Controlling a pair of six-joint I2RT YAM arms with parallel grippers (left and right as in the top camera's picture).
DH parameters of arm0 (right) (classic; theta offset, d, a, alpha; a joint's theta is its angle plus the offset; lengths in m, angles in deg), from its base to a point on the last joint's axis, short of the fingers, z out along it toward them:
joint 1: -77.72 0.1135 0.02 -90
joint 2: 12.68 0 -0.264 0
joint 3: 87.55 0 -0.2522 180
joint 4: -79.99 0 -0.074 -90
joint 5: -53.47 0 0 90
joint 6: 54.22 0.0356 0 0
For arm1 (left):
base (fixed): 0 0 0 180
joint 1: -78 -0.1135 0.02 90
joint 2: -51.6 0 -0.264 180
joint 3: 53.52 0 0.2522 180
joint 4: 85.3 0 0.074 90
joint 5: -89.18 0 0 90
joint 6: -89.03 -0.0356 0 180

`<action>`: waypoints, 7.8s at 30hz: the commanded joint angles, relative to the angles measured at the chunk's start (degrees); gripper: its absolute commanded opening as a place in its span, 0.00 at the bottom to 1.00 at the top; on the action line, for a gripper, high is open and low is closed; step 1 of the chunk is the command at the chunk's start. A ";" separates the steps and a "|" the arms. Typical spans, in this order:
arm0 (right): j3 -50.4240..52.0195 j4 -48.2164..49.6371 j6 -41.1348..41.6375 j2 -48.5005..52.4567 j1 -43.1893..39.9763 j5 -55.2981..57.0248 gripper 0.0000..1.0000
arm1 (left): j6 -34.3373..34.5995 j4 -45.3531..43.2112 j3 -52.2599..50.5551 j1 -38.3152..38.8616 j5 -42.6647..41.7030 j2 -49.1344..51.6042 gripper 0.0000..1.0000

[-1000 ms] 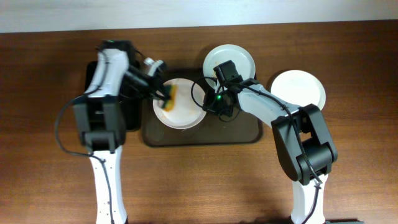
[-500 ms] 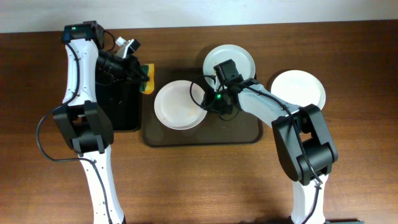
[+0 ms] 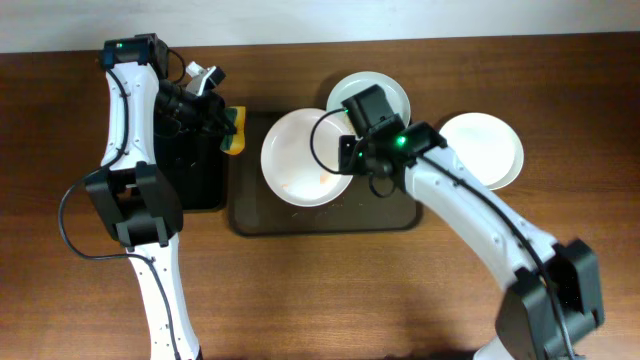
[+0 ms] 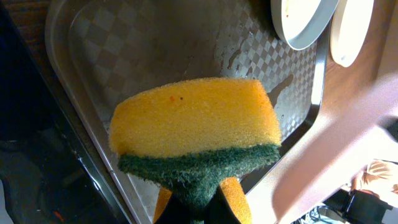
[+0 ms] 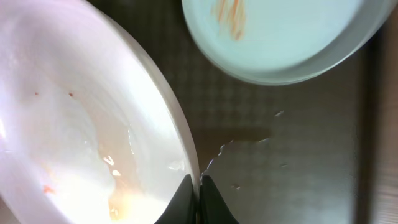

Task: Clean dirty plates on tray and stack at the side
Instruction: 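Return the sponge with left gripper to the left of the tray, then lift the cleaned plate with right gripper and stack it on the right plate, then move right gripper to the last white plate and grip its rim, then drag the gripped plate toward the tray center with right gripper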

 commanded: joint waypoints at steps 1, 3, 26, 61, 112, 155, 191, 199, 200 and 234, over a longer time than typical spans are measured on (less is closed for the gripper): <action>-0.61 -1.31 -0.79 -0.72 5.62 22.82 0.04 | -1.07 0.22 0.44 0.07 -0.07 0.50 0.01; -0.61 -1.95 -0.76 -0.63 8.50 30.67 0.04 | -1.07 0.22 0.44 0.22 -0.04 0.50 0.01; -0.61 -1.49 -0.79 -0.59 20.65 70.64 0.04 | -1.05 -2.14 0.44 2.60 1.25 0.50 0.01; -0.61 -11.41 -2.56 -6.69 -25.68 -11.19 0.04 | -1.05 -2.27 0.44 2.60 1.22 0.50 0.01; -6.56 3.65 6.67 11.98 -22.12 -6.54 0.55 | 2.73 -5.66 0.42 2.67 2.69 0.50 0.01; -6.84 -6.54 7.32 21.55 -8.24 -19.08 0.05 | 12.94 -9.05 5.31 8.48 17.51 0.37 0.01; -13.90 -13.09 -10.27 15.96 -8.52 -14.78 0.57 | 12.94 -5.51 9.44 12.66 17.53 0.39 0.01; -13.90 -7.45 -16.17 15.96 -9.94 -13.53 0.70 | 12.94 -5.49 9.44 13.46 17.53 0.39 0.01; -13.90 -6.80 -17.59 15.98 -10.21 -13.07 0.71 | 12.94 -5.35 9.44 13.46 17.53 0.39 0.01; -13.68 0.04 -33.00 27.65 -10.56 -23.52 0.19 | 12.94 -5.14 9.44 13.51 17.55 0.39 0.01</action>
